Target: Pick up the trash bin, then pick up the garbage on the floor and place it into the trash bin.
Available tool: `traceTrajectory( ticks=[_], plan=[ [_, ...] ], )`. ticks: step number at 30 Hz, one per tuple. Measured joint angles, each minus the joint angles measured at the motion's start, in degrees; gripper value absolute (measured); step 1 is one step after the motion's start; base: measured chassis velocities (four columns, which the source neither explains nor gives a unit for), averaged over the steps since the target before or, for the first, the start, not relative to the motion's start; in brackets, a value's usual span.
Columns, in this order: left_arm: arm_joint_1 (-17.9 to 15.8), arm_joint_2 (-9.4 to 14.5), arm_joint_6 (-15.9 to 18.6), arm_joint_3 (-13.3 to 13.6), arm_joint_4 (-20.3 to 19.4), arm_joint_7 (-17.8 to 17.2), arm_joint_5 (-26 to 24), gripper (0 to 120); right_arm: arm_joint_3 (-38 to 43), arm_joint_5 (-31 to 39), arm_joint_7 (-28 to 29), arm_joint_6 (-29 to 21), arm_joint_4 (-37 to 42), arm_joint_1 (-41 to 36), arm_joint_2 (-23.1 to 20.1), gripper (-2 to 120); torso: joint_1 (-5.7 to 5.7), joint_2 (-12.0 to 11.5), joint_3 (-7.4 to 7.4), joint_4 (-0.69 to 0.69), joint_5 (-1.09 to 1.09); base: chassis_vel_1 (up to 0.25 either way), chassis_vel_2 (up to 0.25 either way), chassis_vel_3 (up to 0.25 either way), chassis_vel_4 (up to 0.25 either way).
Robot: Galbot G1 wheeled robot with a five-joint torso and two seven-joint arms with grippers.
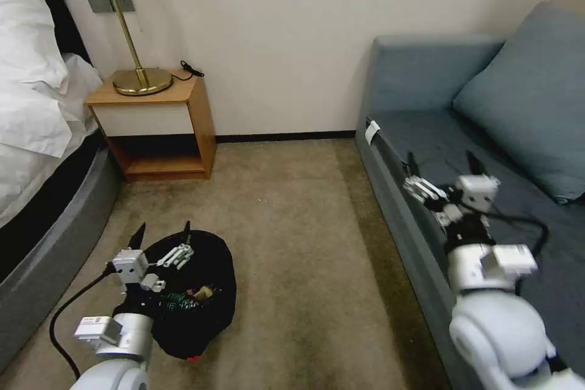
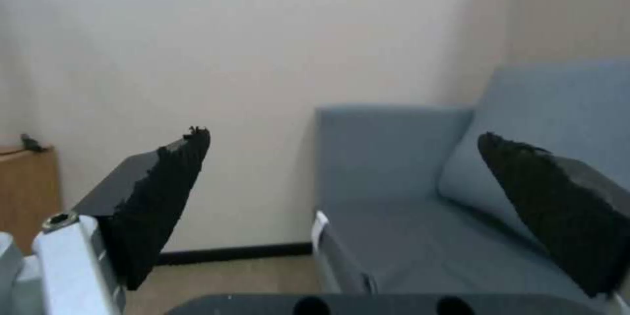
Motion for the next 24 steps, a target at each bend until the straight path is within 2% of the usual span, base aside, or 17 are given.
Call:
traceTrajectory(
  ticks=[2,12,24],
  plan=[
    [0.23,0.1,1.12,0.05,-0.85,-1.03,1.05,100,-0.91,-2.08,-0.76,0.28,0.69,-2.52,2.54,100,0.0,0.0,0.0,0.0,-0.01,0.0,0.0,0.0,0.0],
    [0.19,0.37,7.81,0.78,-3.32,-4.56,1.88,100,-3.27,-6.29,-2.58,1.27,-1.51,-4.76,6.21,100,0.0,0.0,0.01,0.01,0.01,0.0,0.0,0.0,0.0],
    [-0.19,0.09,7.01,1.3,-1.05,-5.14,2.09,100,-5.51,-7.29,-3.08,1.74,-4.41,-4.21,7.02,100,0.0,-0.01,0.01,0.01,0.01,0.0,0.0,0.0,0.0]
  ],
)
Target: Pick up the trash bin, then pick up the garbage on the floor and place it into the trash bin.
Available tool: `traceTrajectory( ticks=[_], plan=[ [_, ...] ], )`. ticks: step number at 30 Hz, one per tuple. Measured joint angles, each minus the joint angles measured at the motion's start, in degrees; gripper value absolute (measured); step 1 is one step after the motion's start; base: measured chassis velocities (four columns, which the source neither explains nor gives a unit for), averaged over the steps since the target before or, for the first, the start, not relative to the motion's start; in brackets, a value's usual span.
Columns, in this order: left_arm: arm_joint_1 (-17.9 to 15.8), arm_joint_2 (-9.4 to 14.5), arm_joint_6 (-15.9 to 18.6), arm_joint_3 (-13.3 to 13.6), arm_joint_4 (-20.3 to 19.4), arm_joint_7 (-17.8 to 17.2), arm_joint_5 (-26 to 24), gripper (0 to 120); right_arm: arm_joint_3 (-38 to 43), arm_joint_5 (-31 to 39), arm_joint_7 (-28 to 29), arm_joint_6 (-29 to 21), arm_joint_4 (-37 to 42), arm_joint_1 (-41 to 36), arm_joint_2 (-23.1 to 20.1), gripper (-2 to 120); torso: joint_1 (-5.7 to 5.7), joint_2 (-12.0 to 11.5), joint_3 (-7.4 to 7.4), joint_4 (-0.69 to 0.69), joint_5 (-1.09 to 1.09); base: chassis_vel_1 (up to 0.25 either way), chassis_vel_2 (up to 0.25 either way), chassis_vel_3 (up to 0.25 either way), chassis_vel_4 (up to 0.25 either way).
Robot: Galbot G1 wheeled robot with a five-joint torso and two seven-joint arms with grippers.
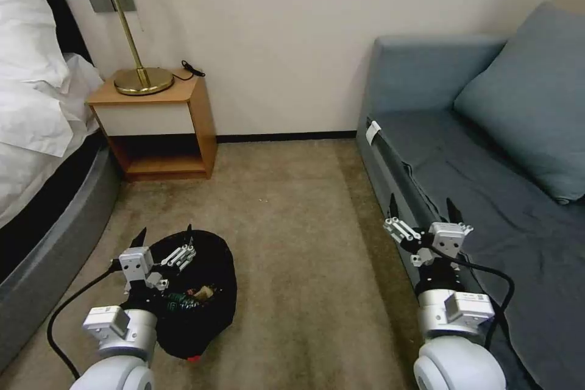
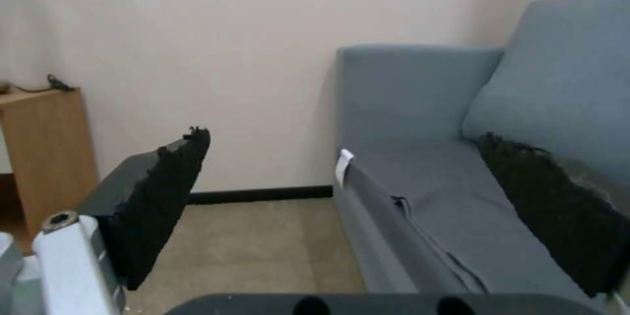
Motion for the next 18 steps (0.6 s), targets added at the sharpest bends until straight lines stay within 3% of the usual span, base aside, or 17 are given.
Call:
traceTrajectory(
  ticks=[18],
  plan=[
    [0.0,-0.04,-0.16,0.02,0.13,-0.03,0.01,100,-0.71,-0.15,-0.02,-0.37,-0.6,0.28,0.07,100,0.0,0.0,0.0,-0.01,0.01,0.0,0.0,0.0,0.0]
  ],
)
